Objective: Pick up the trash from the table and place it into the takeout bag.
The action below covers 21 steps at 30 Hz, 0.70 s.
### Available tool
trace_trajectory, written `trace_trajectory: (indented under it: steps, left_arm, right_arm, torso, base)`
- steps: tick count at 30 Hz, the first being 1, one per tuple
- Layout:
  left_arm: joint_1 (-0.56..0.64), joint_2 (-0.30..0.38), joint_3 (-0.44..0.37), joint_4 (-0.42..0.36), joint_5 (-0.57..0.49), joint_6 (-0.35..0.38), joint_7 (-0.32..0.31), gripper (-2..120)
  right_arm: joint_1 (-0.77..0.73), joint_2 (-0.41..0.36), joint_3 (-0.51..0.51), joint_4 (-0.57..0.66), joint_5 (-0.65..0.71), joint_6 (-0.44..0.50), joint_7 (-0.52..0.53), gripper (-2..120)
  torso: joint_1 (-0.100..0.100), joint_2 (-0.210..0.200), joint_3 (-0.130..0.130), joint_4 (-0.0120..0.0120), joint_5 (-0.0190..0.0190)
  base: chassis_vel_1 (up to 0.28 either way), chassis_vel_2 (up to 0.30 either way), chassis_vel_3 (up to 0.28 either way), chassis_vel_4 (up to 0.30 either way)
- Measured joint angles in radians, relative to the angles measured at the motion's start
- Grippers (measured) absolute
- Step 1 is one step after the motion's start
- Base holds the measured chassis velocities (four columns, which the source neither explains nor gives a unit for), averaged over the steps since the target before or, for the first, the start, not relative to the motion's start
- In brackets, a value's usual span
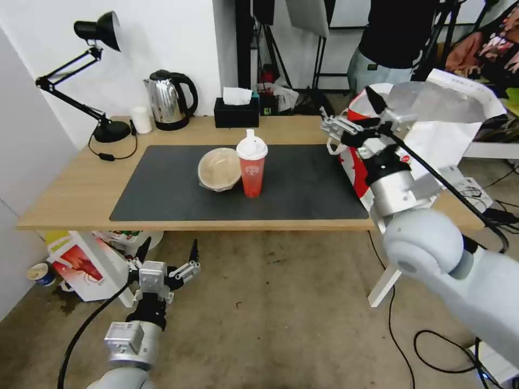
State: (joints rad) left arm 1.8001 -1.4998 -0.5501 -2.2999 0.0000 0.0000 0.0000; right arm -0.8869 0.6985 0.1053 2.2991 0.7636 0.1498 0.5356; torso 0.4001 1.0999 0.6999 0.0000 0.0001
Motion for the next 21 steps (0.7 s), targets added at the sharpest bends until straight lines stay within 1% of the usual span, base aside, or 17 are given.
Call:
trace_trajectory:
  steps: [2,3,5,6,7,10,11,13,17,21]
  left_arm:
    - [0.000,0.000,0.000,0.000,0.000,0.000,0.000,100]
    - [0.000,0.000,0.000,0.000,0.000,0.000,0.000,100]
    - [0.000,0.000,0.000,0.000,0.000,0.000,0.000,100]
    - [0.000,0.000,0.000,0.000,0.000,0.000,0.000,100]
    - [0.000,0.000,0.000,0.000,0.000,0.000,0.000,100]
    - [0.000,0.000,0.000,0.000,0.000,0.000,0.000,100]
    - [0.000,0.000,0.000,0.000,0.000,0.000,0.000,100]
    - [0.000,0.000,0.000,0.000,0.000,0.000,0.000,100]
    - [0.000,0.000,0.000,0.000,0.000,0.000,0.000,100]
    - [0.000,0.000,0.000,0.000,0.000,0.000,0.000,100]
  right_arm:
    - [-0.124,0.037,0.071,0.050,-0.059,0.001,-0.021,100]
    - [-0.124,0.037,0.071,0.050,-0.059,0.001,-0.021,100]
    - [-0.243,0.082,0.133,0.091,-0.116,0.008,-0.053,100]
    - [-0.288,0.099,0.149,0.103,-0.138,0.015,-0.069,100]
    - [-0.288,0.099,0.149,0.103,-0.138,0.015,-0.069,100]
    - [-0.407,0.154,0.176,0.112,-0.257,0.063,-0.127,100]
    - [-0.407,0.154,0.176,0.112,-0.257,0.063,-0.127,100]
    - [-0.457,0.189,0.177,0.111,-0.322,0.087,-0.154,100]
    - [-0.481,0.208,0.173,0.105,-0.366,0.107,-0.175,100]
    - [-0.487,0.212,0.172,0.103,-0.378,0.114,-0.181,100]
  torso:
    - [0.000,0.000,0.000,0.0000,0.0000]
    - [0.000,0.000,0.000,0.0000,0.0000]
    - [0.000,0.000,0.000,-0.0001,-0.0002]
    - [0.000,0.000,0.000,-0.0002,-0.0001]
    - [0.000,0.000,0.000,-0.0002,-0.0001]
    - [0.000,0.000,0.000,-0.0001,0.0000]
    - [0.000,0.000,0.000,-0.0001,0.0000]
    - [0.000,0.000,0.000,0.0000,0.0000]
    - [0.000,0.000,0.000,0.0000,-0.0002]
    - [0.000,0.000,0.000,0.0000,-0.0002]
  base:
    - [0.000,0.000,0.000,0.000]
    - [0.000,0.000,0.000,0.000]
    - [0.000,0.000,0.000,0.000]
    - [0.000,0.000,0.000,0.000]
    - [0.000,0.000,0.000,0.000]
    - [0.000,0.000,0.000,0.000]
    - [0.000,0.000,0.000,0.000]
    - [0.000,0.000,0.000,0.000]
    - [0.000,0.000,0.000,0.000]
    - [0.000,0.000,0.000,0.000]
